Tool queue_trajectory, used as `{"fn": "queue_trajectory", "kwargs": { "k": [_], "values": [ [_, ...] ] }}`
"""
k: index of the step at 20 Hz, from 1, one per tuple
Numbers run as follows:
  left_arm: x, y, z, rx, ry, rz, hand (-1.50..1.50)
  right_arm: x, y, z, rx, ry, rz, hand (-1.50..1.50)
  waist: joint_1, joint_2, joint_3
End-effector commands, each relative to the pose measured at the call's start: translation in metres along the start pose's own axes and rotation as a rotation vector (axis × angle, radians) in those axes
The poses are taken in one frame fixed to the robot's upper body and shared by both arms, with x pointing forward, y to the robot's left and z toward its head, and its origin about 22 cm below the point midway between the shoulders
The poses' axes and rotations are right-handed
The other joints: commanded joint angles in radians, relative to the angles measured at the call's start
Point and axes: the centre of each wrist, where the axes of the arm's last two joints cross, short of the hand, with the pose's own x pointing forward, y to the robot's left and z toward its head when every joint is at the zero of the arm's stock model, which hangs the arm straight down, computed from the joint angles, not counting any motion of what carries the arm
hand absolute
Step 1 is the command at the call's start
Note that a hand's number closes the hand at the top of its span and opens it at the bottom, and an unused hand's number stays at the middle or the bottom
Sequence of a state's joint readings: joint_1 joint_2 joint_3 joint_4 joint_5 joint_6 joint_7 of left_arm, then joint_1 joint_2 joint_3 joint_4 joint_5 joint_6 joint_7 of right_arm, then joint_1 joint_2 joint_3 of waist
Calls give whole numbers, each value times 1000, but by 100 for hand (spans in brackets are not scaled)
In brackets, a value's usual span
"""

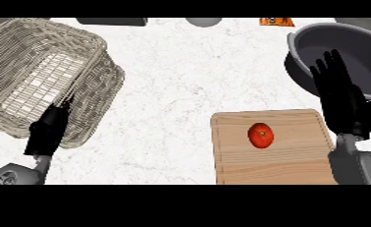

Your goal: Pick the tomato from the cutting board and place it in the pot

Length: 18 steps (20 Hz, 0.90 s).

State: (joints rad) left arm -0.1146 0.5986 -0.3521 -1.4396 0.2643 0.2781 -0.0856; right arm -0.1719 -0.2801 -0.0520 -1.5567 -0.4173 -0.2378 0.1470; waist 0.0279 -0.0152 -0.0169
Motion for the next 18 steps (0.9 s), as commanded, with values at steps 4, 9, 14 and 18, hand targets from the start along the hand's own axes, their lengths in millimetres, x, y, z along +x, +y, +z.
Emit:
{"fn": "queue_trajectory", "kwargs": {
  "k": [4,9,14,18],
  "values": [
    [10,-18,1,136,-66,167,0,76,-15,6,320,-611,109,150,-45,-9,20],
    [16,-52,12,189,-86,312,0,56,-89,18,-14,-696,492,-150,-62,16,19],
    [22,-58,17,186,-109,317,0,3,-72,51,238,-939,329,-150,-61,10,21],
    [17,-65,18,207,-117,320,0,-18,-88,81,309,-992,368,-150,-74,12,17]
  ]
}}
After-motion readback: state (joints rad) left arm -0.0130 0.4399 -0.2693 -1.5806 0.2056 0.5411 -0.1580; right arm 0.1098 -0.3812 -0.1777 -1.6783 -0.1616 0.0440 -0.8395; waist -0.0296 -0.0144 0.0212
